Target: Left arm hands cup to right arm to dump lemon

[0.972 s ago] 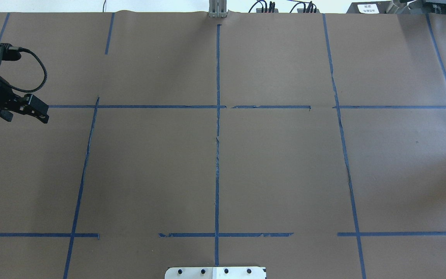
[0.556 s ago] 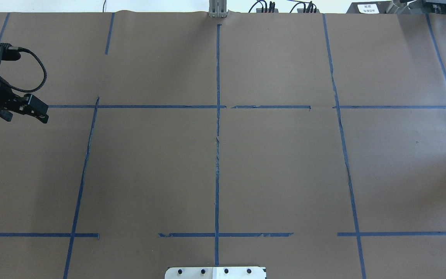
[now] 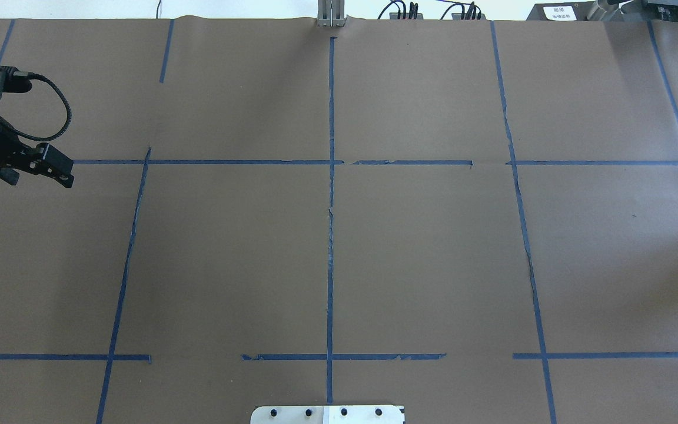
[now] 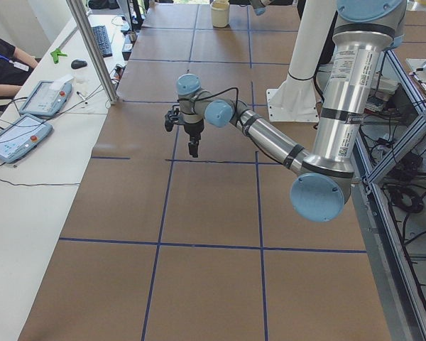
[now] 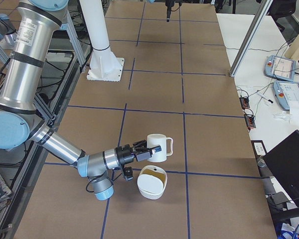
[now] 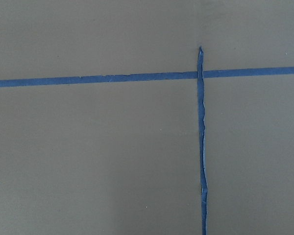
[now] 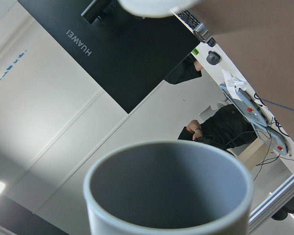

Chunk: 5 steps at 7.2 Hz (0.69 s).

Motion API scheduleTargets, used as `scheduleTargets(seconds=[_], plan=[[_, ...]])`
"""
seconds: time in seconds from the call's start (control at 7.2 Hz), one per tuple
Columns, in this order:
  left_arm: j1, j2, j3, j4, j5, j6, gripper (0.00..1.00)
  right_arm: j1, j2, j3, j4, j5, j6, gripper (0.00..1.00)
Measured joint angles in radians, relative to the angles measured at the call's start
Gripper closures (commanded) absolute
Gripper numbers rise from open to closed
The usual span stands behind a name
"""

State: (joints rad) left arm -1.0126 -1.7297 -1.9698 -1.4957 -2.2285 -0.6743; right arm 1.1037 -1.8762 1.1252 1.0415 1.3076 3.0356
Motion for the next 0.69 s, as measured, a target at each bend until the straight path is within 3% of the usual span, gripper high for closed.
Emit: scheduleTargets(seconds=[0.42, 0.69], plan=[[0.000, -0.001, 0.000, 0.000, 0.000, 0.000, 0.00, 0.018, 0.001, 0.001, -0.014, 0.034, -0.023, 0.83], [0.001, 0.000, 0.001, 0.000, 0.000, -0.001, 0.00, 0.108, 0.010, 0.021, -0.073, 0.151, -0.106, 0.83]])
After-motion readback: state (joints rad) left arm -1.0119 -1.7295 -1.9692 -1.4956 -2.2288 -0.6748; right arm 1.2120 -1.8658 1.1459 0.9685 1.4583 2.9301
